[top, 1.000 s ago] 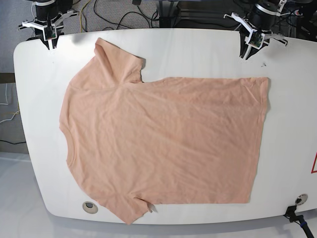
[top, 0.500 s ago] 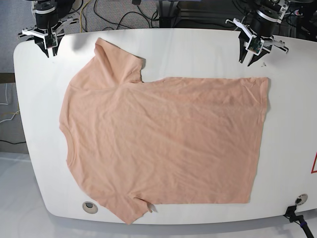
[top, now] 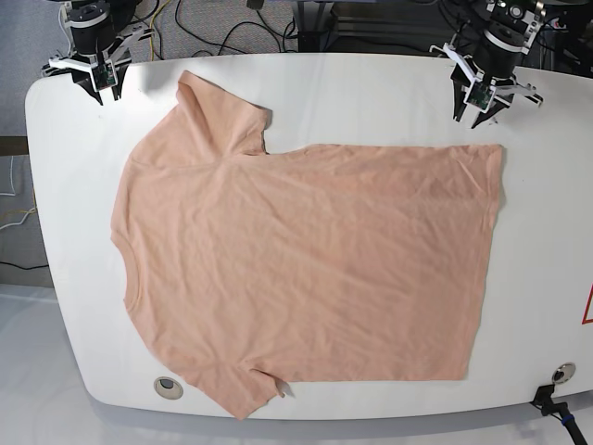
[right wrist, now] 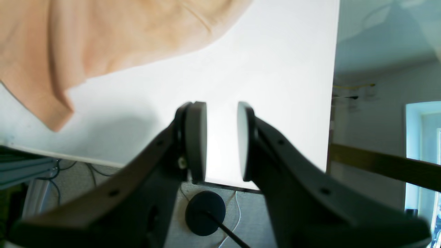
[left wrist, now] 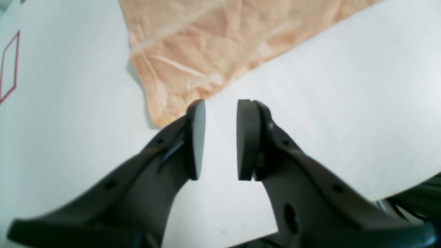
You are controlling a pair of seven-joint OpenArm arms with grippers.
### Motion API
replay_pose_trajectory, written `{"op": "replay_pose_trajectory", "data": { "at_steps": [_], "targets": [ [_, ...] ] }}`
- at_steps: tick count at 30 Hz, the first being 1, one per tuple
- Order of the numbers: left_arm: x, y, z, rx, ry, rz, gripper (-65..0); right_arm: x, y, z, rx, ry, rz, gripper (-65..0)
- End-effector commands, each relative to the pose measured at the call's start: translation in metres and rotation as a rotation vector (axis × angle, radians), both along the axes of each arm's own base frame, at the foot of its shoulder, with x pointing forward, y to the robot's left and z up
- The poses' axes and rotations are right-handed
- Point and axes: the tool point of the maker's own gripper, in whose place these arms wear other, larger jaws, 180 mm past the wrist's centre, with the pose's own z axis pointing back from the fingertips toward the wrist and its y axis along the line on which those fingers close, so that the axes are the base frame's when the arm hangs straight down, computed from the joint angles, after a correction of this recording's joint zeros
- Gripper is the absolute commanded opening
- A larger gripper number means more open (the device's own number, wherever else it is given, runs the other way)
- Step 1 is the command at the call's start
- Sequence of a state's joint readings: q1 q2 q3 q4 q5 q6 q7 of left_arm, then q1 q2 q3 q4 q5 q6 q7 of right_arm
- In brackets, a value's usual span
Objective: Fold the T-shirt properly
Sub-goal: 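Lower the right gripper onto the peach T-shirt's sleeve edge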
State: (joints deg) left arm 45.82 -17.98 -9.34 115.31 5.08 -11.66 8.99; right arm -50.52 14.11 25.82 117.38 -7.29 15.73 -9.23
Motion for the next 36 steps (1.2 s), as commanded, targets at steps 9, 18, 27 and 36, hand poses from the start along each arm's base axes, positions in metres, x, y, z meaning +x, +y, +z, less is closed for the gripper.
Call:
{"op": "replay_pose_trajectory", "data": {
  "at_steps": [9, 18, 27, 36],
  "targets": [
    [0.005, 0.001, 0.008, 0.016, -0.029, -0.005, -49.1, 0.023, 0.007, 0.016, -0.006, -0.096, 0.012, -41.6],
    [0.006, 0.001, 0.009, 0.025, -0.030, -0.013, -49.3, 0.050, 0.037, -0.005, 0.053, -0.121, 0.042, -46.0],
    [0.002, 0.003, 0.005, 0.036, -0.011, -0.007, -49.5, 0.064, 0.039, -0.002, 0.044, -0.149, 0.053, -46.1],
    [0.003, 0.002, 0.005, 0.038, -0.006, -0.003, -48.7, 0.065, 0.039, -0.006, 0.064, -0.136, 0.032, -45.1]
  ]
}}
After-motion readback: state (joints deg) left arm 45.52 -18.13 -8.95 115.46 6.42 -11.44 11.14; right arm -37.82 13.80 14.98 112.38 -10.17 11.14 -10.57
